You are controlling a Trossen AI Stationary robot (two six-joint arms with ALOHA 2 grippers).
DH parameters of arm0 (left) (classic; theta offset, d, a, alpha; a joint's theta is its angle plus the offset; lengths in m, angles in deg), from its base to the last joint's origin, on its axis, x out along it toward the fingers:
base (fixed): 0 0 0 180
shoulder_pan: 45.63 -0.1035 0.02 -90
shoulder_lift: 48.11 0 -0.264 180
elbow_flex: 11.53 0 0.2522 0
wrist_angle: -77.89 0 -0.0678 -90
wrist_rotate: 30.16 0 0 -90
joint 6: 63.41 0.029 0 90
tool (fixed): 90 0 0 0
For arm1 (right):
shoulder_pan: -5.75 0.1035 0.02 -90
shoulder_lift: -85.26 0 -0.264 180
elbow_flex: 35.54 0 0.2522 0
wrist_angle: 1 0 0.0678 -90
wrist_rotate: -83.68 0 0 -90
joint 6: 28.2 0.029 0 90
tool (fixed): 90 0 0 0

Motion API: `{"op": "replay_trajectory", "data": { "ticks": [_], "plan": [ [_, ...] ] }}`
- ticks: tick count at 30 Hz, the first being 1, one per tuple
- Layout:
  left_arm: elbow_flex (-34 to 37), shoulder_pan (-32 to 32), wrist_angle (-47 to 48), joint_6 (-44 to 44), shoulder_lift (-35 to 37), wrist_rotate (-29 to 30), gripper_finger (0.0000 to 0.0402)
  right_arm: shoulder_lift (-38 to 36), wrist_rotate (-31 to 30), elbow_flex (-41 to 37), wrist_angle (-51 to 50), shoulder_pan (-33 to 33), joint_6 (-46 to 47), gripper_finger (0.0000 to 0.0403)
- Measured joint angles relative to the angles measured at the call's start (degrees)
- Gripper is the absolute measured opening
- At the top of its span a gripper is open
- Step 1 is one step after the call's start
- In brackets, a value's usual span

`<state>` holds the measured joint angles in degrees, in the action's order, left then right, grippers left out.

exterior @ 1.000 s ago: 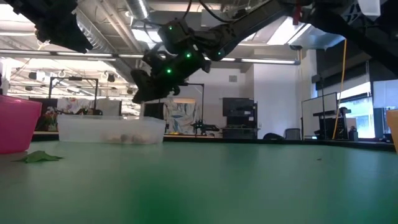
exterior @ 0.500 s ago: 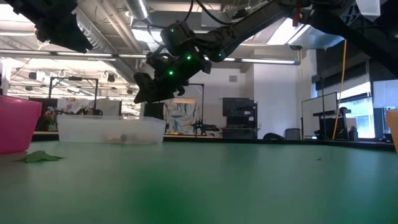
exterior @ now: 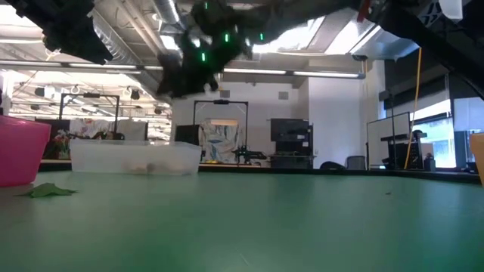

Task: Sort produce into baskets
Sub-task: Return to Home Position

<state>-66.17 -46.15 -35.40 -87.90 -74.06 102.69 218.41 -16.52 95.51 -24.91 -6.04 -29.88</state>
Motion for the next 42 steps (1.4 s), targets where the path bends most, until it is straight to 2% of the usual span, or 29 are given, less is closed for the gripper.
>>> {"op": "replay_trajectory", "data": {
  "ticks": [8,12,27,33,37,42],
  "plan": [
    [0.0,-0.02,0.0,0.0,0.0,0.0,0.021,-0.28,9.9,17.68,-16.76,1.03,-1.97,0.0257],
    [0.0,-0.01,0.0,0.0,-0.01,0.0,0.021,-6.08,9.8,15.39,-17.85,0.94,-4.31,0.0257],
    [0.0,0.04,0.13,-1.17,0.0,-0.02,0.021,-26.19,9.02,15.41,-50.32,2.97,-12.45,0.0257],
    [0.0,0.04,0.2,-1.29,0.0,-0.02,0.021,-34.89,9.81,15.39,-64.01,4.41,-10.43,0.0257],
    [0.0,0.04,0.22,-1.31,0.0,-0.02,0.021,-41.21,9.87,14.2,-66.65,5.59,-8.6,0.0257],
    [0.0,0.04,0.26,-1.31,0.0,-0.02,0.021,-52.17,6.65,6.24,-64.94,8.09,-7.78,0.0257]
  ]
}}
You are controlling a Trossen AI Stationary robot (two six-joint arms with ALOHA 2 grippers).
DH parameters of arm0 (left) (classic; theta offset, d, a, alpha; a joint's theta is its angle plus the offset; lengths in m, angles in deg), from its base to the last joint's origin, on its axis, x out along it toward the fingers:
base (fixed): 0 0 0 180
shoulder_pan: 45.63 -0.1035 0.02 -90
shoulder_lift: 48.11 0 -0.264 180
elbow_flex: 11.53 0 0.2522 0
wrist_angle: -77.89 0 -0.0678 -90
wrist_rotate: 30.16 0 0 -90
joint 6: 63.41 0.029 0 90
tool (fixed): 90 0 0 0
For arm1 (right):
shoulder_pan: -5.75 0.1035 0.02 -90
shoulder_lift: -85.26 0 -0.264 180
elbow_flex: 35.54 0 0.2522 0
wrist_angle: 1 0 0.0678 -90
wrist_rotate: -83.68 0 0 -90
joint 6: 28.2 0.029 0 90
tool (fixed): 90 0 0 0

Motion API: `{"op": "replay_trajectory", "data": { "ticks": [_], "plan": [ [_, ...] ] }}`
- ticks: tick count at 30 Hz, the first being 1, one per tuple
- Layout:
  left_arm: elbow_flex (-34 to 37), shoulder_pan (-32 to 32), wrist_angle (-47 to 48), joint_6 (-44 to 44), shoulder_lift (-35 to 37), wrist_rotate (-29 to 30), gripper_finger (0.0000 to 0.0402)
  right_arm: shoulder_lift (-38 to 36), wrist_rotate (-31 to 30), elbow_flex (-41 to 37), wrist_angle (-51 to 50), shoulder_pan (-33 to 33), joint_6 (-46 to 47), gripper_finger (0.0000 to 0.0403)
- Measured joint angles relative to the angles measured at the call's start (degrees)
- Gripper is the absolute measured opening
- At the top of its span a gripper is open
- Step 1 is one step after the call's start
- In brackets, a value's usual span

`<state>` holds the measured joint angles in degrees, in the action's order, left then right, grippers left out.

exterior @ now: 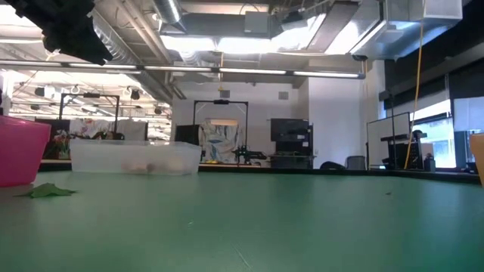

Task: Sort produce into baskets
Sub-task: Return to Home Position

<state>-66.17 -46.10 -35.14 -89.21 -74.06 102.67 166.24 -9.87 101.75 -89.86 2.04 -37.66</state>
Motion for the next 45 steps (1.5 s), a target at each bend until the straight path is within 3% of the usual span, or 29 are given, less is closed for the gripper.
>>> {"op": "replay_trajectory", "data": {
  "ticks": [4,15,22,27,33,35,40,43,45],
  "plan": [
    [0.0,0.0,0.03,0.12,0.0,0.01,0.021,-11.46,-3.02,-12.83,7.25,1.22,0.69,0.0257],
    [0.0,0.0,0.0,0.6,0.0,4.27,0.021,-48.18,-3.47,-57.12,37.07,1.1,4.35,0.0257],
    [0.0,0.0,-1.94,-0.63,0.01,8.58,0.021,-68.62,-4.74,-71.45,39.75,1.08,15.25,0.0257],
    [0.0,0.0,-7.26,1.72,1.41,7.58,0.021,-80.68,-6.93,-79.67,45.43,1.08,18.12,0.0257],
    [0.0,0.51,-12.65,5.0,8.16,-4.04,0.021,-78.51,-4.48,-82.29,46.35,1.08,18.13,0.0257],
    [0.0,0.9,-13.69,7.2,11.93,-4.7,0.021,-78.52,-4.46,-84.03,42.9,1.08,18.14,0.0257],
    [0.07,0.91,-11.68,7.56,25.96,-2.61,0.021,-79.68,-4.59,-87.69,45.18,1.08,19.88,0.0257],
    [-1.58,0.83,-4.46,6.65,24.63,-4.1,0.021,-79.74,-4.45,-89.11,44.73,1.08,20.93,0.0257],
    [-0.66,0.83,-6.43,6.67,23.41,-4.68,0.021,-80.25,-4.46,-89.61,46.13,1.13,21.37,0.0257]
  ]
}}
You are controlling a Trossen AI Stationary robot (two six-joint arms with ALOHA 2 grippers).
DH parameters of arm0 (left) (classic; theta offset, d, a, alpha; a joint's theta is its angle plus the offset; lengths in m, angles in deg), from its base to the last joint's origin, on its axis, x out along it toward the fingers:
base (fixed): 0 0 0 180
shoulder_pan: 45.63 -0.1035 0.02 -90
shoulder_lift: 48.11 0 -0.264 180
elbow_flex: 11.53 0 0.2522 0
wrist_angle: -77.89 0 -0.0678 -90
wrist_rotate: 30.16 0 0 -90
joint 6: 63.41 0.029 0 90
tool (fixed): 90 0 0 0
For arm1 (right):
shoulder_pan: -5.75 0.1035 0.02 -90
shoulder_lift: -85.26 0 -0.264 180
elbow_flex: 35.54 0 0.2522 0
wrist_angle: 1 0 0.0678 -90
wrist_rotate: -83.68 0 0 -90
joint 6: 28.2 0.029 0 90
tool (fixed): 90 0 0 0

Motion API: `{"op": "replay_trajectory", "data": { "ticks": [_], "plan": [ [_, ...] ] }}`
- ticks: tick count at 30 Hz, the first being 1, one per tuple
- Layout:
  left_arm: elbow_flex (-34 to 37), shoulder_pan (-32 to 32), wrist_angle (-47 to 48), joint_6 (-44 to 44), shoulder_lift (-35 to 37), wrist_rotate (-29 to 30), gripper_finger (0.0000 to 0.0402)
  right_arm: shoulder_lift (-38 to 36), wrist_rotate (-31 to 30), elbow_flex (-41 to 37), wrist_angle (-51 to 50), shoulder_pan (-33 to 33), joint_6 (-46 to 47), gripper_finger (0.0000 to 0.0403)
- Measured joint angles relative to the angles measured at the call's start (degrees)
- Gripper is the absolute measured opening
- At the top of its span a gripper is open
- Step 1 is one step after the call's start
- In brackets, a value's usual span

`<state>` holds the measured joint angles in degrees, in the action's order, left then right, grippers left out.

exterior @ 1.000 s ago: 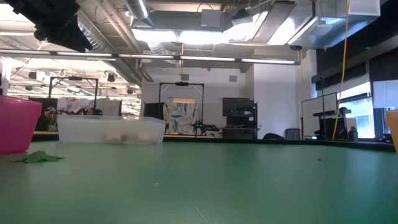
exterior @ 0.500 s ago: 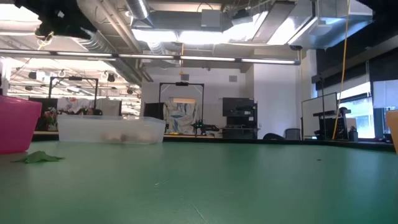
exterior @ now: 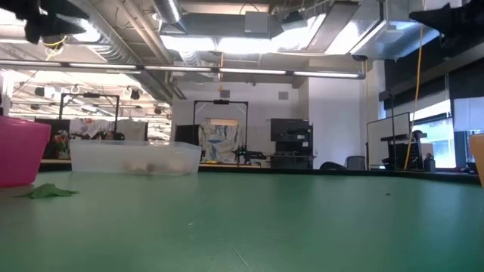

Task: Sort produce into baskets
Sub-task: Return to Home Position

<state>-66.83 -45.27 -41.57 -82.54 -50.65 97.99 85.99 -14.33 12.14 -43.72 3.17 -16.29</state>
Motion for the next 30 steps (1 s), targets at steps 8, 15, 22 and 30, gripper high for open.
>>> {"op": "replay_trajectory", "data": {
  "ticks": [8,15,22,30],
  "plan": [
    [10.23,-0.01,-9.49,-1.82,1.42,3.16,0.021,-0.48,0.28,-7.0,4.27,-0.02,0.49,0.0257],
    [23.28,0.17,-25.37,-1.78,1.52,-4.51,0.021,-0.48,4.41,-14.29,11.88,-0.01,0.72,0.0257],
    [35.27,3.73,-43.56,0.85,1.7,-10.65,0.021,-0.52,6.39,-19.04,16.62,-0.05,0.44,0.0257],
    [38.79,9.11,-50.63,5.11,1.73,-23.89,0.021,-0.52,9.16,-19.53,16.18,-0.03,-0.6,0.0257]
  ]
}}
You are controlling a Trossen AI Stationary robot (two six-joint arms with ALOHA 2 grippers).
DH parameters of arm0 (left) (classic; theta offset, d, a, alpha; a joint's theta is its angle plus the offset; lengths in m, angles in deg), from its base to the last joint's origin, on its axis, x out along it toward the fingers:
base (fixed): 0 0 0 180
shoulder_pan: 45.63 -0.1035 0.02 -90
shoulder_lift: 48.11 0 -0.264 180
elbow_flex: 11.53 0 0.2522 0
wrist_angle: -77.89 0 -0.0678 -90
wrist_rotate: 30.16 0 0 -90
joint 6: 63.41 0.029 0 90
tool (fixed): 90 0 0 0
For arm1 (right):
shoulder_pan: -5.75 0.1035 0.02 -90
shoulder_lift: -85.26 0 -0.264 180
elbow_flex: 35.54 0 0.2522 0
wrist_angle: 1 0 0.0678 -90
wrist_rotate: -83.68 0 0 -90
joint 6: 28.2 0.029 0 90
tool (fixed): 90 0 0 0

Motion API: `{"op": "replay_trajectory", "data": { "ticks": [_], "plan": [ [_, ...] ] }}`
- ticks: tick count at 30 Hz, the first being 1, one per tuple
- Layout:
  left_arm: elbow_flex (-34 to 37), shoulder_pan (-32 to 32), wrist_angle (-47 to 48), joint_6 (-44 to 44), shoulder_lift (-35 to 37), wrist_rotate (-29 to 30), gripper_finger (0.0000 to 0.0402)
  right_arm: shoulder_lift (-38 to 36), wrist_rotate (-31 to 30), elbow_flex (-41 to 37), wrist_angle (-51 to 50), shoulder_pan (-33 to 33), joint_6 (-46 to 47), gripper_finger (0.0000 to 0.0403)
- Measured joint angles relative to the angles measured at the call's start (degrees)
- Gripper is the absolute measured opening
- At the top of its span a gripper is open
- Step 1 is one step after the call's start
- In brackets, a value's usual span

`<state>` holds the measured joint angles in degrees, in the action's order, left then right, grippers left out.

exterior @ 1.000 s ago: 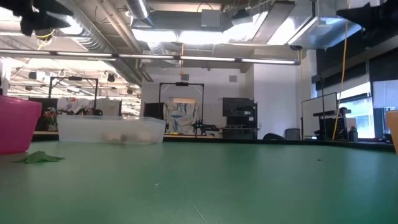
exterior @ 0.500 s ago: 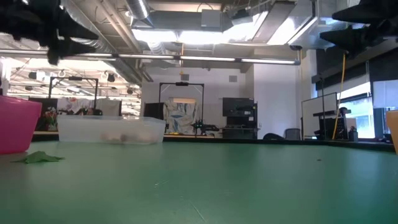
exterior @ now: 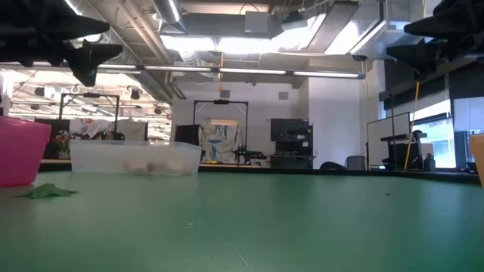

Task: Sort produce into baskets
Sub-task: Return to Home Position

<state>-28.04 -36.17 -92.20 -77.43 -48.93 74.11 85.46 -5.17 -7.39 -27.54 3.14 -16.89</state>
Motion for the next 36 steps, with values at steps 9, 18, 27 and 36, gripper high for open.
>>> {"op": "replay_trajectory", "data": {
  "ticks": [9,18,27,36],
  "plan": [
    [2.32,2.91,0.94,-0.18,0.0,-0.21,0.021,0.0,0.0,-3.48,-0.59,0.0,-1.68,0.0257],
    [2.3,3.02,1.08,1.72,0.0,-0.61,0.021,-0.02,2.0,-9.11,4.48,0.0,-5.15,0.0257],
    [2.26,3.0,1.26,1.04,-0.01,-1.08,0.021,-0.07,3.35,-12.15,10.62,0.0,-9.13,0.0257],
    [2.26,2.99,1.26,-3.94,-0.02,-1.08,0.021,0.02,0.85,-12.2,10.11,0.0,-9.03,0.0257]
  ]
}}
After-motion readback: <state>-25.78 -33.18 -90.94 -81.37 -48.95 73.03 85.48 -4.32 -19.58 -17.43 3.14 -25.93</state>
